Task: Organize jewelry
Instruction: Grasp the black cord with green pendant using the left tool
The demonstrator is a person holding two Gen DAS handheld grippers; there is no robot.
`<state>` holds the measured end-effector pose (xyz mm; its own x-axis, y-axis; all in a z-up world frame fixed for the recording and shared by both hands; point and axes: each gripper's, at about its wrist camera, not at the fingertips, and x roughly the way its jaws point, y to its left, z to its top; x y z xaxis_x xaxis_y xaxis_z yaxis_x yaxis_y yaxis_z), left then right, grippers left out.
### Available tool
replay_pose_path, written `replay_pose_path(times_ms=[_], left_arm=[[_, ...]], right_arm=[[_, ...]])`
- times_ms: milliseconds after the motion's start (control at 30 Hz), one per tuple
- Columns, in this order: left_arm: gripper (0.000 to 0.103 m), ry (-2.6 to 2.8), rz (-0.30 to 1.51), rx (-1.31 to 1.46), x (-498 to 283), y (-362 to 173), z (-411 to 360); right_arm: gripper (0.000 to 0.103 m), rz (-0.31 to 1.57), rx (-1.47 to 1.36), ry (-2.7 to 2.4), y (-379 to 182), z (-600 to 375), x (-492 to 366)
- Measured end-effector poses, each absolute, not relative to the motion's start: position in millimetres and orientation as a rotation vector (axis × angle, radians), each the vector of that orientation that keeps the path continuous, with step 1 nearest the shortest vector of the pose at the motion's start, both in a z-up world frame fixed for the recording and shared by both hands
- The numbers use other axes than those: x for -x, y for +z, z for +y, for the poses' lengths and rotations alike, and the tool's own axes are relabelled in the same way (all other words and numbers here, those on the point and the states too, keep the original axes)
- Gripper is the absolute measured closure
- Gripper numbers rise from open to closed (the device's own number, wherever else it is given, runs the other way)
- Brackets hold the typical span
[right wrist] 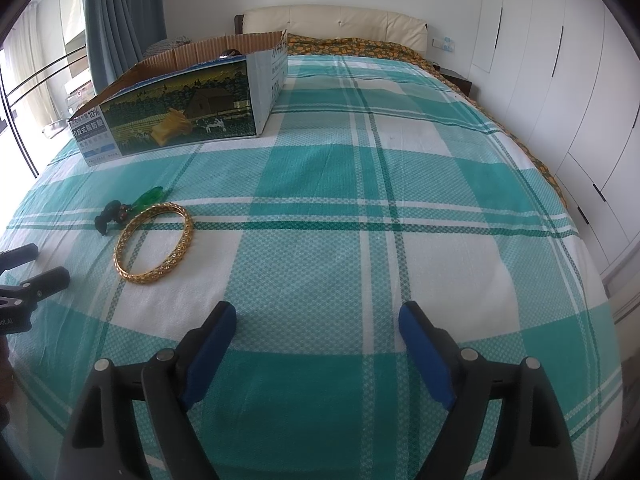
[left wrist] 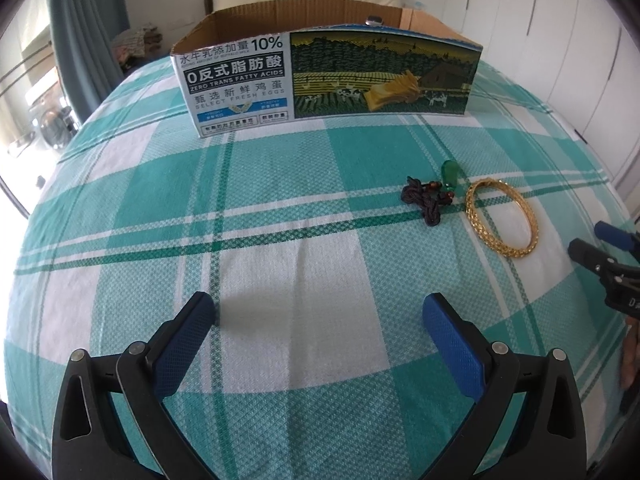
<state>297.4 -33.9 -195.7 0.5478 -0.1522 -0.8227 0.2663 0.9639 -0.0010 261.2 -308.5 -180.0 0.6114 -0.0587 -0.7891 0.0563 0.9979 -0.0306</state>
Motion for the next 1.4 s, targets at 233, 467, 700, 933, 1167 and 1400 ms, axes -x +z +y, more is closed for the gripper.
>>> replay_pose_path(times_ms=[233, 467, 700, 933, 1167, 1400], left_arm=[[0.000, -0.364, 0.948, -0.193, -322, -196, -64], [0.001, -0.386, 0.942, -0.210, -348, -196, -82], [0.034, -0.434, 0.888, -0.215, -340, -191, -94], [0.089, -0.453, 0.851, -0.263, -331, -186, -101], [0.089, -0.356, 0.861, -0.211, -316, -185, -67], [0.089, -0.193, 0.887, -0.132, -298, -185, -10]], right_arm=[[0.017, 0.910, 0.003, -0.066, -180, -309, -261], [0.017, 0.910, 0.003, -0.066, -180, -309, -261], [0.017, 0.910, 0.003, -0.066, -180, -309, -261], [0.017, 0.910, 0.002, -0.066, -180, -309, -261], [0.017, 0.910, 0.002, -0.066, -180, -309, -261], [0.017, 0.910, 0.002, -0.066, -180, -309, -260]])
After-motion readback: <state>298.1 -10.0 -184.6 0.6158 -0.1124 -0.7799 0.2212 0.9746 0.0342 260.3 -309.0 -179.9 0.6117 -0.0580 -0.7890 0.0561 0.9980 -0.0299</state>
